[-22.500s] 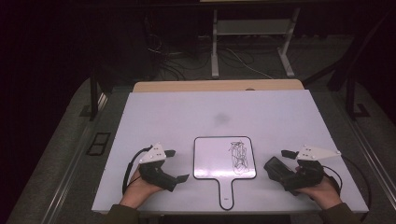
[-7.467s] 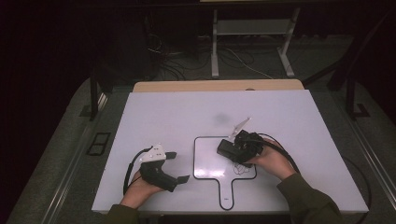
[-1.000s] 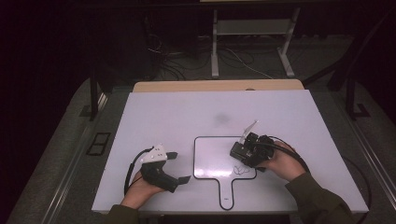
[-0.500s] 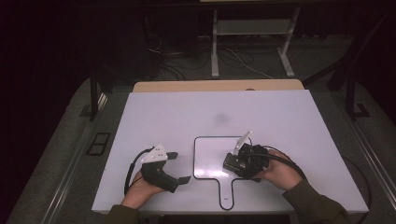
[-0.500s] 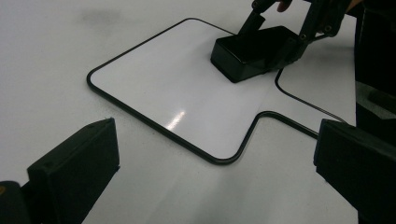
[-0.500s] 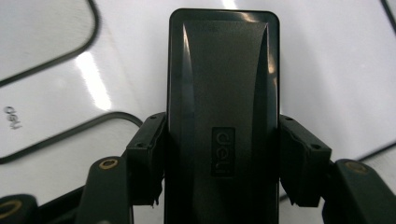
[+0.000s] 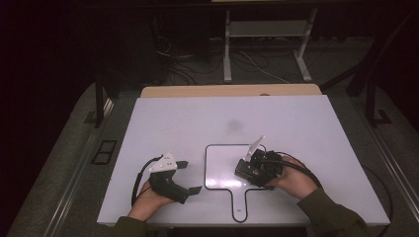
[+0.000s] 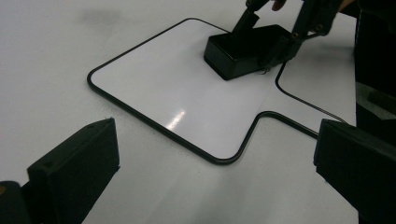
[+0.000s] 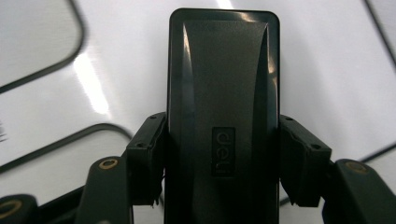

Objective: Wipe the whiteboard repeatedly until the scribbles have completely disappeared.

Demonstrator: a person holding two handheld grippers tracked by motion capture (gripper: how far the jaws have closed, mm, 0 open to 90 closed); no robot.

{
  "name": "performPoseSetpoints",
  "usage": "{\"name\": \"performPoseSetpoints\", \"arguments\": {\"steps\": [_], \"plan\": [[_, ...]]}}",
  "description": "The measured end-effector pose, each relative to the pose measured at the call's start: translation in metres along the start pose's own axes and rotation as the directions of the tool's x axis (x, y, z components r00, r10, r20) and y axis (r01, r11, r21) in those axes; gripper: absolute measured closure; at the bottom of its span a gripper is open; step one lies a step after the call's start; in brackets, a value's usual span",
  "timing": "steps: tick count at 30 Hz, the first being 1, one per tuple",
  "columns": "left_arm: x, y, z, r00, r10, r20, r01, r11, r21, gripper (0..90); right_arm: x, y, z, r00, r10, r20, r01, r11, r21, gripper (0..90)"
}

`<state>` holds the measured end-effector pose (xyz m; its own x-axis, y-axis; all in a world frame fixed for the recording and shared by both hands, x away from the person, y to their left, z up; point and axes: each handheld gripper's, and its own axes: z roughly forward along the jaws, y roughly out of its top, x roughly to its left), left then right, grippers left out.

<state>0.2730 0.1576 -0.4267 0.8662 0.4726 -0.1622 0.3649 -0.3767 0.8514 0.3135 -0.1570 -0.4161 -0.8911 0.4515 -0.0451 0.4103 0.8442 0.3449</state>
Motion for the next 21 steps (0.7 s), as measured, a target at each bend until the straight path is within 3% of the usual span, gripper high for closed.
{"name": "performPoseSetpoints", "arguments": {"steps": [4, 6, 10, 21], "plan": [[0.000, 0.000, 0.000, 1.0000, 0.002, 0.001, -0.002, 1.0000, 0.000, 0.0, 0.010, 0.001, -0.001, 0.9990, -0.038, -0.025, 0.038, 0.999, 0.003, 38.6], [0.000, 0.000, 0.000, 1.0000, 0.002, 0.001, -0.002, 1.0000, 0.000, 0.0, 0.013, 0.001, -0.001, 0.9990, -0.033, -0.029, 0.033, 0.999, 0.003, 38.7], [0.000, 0.000, 0.000, 1.0000, 0.001, 0.001, -0.001, 1.0000, 0.002, 0.0, 0.004, 0.001, 0.000, 0.9996, -0.023, -0.015, 0.023, 1.000, -0.001, 38.7], [0.000, 0.000, 0.000, 1.0000, 0.001, 0.002, -0.001, 1.0000, 0.000, 0.0, -0.032, -0.009, -0.001, 0.9937, 0.095, 0.059, -0.094, 0.995, -0.013, 38.6]]}}
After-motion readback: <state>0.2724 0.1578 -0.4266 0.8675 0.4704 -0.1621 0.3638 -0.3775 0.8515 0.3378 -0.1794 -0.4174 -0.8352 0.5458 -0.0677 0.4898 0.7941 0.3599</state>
